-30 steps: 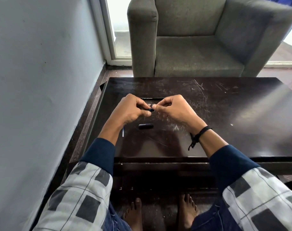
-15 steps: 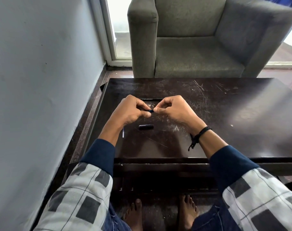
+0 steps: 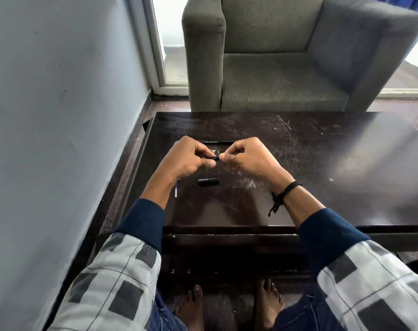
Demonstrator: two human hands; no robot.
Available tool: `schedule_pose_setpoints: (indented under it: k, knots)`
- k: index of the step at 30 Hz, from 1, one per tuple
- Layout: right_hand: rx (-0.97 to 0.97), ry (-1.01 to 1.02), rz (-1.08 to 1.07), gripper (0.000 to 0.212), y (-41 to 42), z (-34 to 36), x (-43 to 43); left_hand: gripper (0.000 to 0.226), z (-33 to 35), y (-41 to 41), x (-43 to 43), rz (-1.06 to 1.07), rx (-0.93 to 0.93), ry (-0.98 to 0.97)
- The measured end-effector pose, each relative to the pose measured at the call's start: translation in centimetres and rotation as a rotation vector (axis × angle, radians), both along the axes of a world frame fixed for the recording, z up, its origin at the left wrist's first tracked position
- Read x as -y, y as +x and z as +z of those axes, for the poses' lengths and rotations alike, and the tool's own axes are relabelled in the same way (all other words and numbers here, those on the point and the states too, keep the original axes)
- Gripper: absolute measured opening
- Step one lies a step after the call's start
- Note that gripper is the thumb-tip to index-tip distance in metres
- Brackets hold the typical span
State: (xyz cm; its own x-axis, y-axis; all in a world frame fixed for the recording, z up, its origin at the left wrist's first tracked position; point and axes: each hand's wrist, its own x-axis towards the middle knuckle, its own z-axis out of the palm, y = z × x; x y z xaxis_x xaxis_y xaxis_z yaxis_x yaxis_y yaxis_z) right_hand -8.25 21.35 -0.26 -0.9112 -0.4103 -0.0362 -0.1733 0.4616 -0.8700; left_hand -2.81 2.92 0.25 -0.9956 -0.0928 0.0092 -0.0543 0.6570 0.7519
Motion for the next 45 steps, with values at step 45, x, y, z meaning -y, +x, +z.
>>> schedule_pose_setpoints:
  k: [45]
  knots:
    - [-0.031,-0.007,0.013,0.013,0.02,0.25,-0.11,0.018,-0.06,-0.09,0.00,-0.004,0.005,0.026]
